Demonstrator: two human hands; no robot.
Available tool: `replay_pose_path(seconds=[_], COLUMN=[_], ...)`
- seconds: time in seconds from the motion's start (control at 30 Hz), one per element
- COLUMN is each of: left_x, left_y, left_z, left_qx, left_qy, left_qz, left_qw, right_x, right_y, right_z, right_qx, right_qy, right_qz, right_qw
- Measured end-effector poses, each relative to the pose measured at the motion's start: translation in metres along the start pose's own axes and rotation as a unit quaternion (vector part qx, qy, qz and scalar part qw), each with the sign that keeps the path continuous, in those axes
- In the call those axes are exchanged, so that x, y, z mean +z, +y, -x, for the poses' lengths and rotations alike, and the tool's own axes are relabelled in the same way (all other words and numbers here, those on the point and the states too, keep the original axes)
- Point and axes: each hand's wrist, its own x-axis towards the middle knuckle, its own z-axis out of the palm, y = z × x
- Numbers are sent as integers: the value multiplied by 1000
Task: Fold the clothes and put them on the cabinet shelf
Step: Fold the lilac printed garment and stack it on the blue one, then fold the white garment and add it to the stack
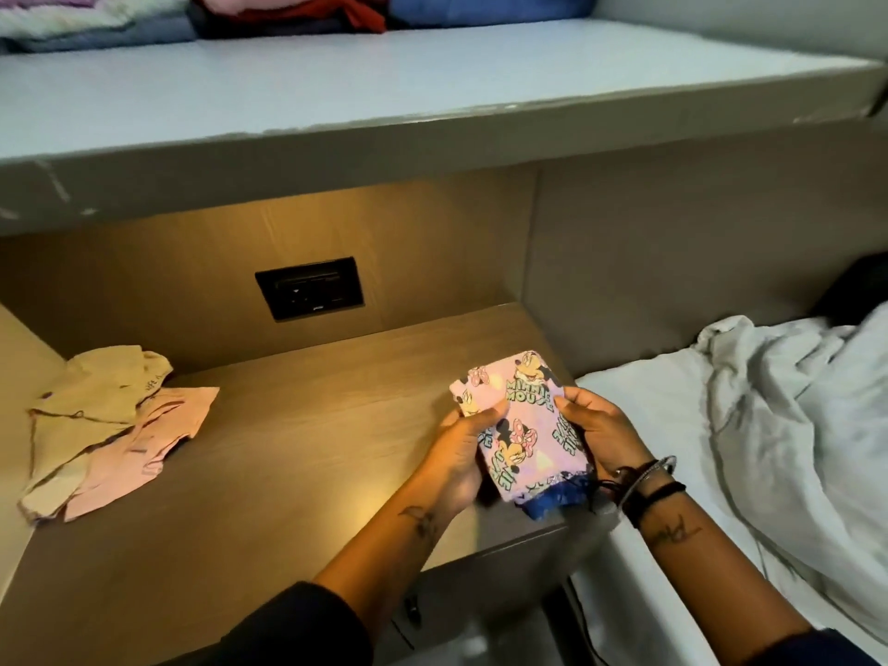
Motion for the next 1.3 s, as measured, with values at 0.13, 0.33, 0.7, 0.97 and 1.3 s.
replay_pose_path(seconds=[0.13, 0.33, 0.7, 0.97, 1.3], left_x=[16, 1, -170, -336, -377], left_y=[-9, -19, 74, 190, 216], left_z=[-26, -21, 58, 134, 135], left_qx=[-7, 9, 106, 46, 67], left_qy=[44, 91, 324, 483, 428], left_qz=[-170, -294, -564, -772, -829], left_qw=[984, 951, 753, 411, 353], right_x=[-25, -25, 115, 325, 426], right_y=[10, 34, 43, 86, 106], right_z=[-14, -24, -4, -9, -18], right_qx=[-30, -70, -256, -295, -276], right_qy=[104, 121, 32, -231, -242], right_qz=[184, 428, 645, 650, 675], right_qw=[977, 893, 719, 661, 640])
